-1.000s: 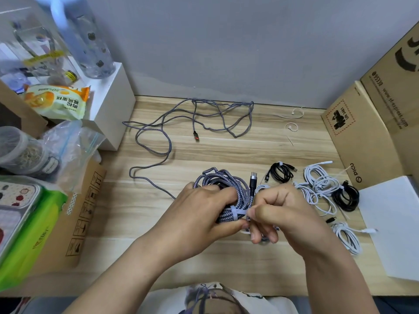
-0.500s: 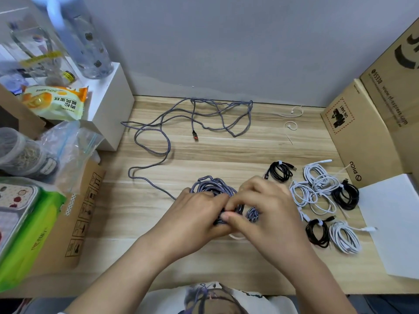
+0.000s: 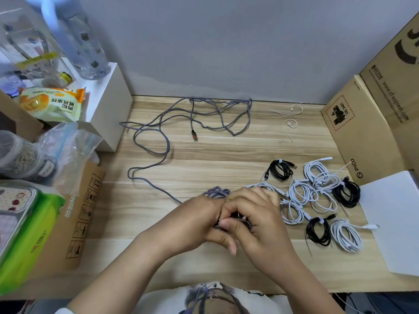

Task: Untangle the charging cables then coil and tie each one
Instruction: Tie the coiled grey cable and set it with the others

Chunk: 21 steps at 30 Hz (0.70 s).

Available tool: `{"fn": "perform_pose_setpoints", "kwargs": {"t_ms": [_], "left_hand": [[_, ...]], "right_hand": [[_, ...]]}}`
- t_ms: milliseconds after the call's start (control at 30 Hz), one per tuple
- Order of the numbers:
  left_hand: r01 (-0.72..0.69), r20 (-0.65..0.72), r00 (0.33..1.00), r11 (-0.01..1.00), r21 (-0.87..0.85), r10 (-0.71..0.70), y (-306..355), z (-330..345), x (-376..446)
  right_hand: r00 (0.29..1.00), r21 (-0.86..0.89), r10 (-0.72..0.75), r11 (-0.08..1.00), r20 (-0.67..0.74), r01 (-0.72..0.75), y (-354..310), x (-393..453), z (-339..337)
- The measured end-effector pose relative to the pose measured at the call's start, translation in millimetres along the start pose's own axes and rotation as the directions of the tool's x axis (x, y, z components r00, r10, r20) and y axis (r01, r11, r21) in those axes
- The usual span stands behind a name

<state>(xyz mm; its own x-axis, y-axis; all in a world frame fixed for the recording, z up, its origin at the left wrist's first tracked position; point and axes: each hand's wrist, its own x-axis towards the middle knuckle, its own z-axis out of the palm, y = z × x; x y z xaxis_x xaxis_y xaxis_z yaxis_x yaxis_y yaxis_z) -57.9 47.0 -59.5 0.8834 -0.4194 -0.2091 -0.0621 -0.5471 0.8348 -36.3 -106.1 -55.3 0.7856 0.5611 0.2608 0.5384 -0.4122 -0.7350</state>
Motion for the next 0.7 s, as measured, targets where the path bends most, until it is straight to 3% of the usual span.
{"fn": "perform_pose_setpoints", "kwargs": {"t_ms": [67, 200, 300, 433, 533, 700], "left_hand": [[0.029, 0.056, 0.998, 0.993, -0.112, -0.022, 1.6, -2.8, 0.6], [0.036, 0.106, 0.994, 0.997, -0.069, -0.028, 0.5, 8.2, 2.6], [0.100, 0.048, 0.994, 0.984, -0.147, -0.094, 10.4, 18.4, 1.6], [0.080, -0.013, 0.997, 0.987, -0.142, -0.082, 6.6, 16.5, 10.4], [0.020, 0.091, 0.996, 0.972, -0.232, 0.001, 4.5, 15.5, 19.2], [0.161, 0.133, 0.985, 0.864, -0.477, -0.110, -7.9, 10.0, 22.6]], "right_hand": [[1.000, 0.076, -0.007, 0.997, 0.000, 0.007, -1.9, -1.3, 1.9], [0.999, 0.190, -0.011, 0.982, -0.048, 0.020, -11.2, 0.5, 1.9], [0.995, 0.304, -0.026, 0.951, -0.101, 0.056, -27.3, 1.9, 1.0], [0.991, 0.275, -0.025, 0.959, -0.130, 0.060, -29.5, 6.8, 3.1], [0.995, 0.302, 0.034, 0.953, -0.093, -0.004, -18.2, 17.0, 3.1], [0.964, 0.455, 0.225, 0.850, 0.140, -0.264, 20.4, 19.5, -10.0]]}}
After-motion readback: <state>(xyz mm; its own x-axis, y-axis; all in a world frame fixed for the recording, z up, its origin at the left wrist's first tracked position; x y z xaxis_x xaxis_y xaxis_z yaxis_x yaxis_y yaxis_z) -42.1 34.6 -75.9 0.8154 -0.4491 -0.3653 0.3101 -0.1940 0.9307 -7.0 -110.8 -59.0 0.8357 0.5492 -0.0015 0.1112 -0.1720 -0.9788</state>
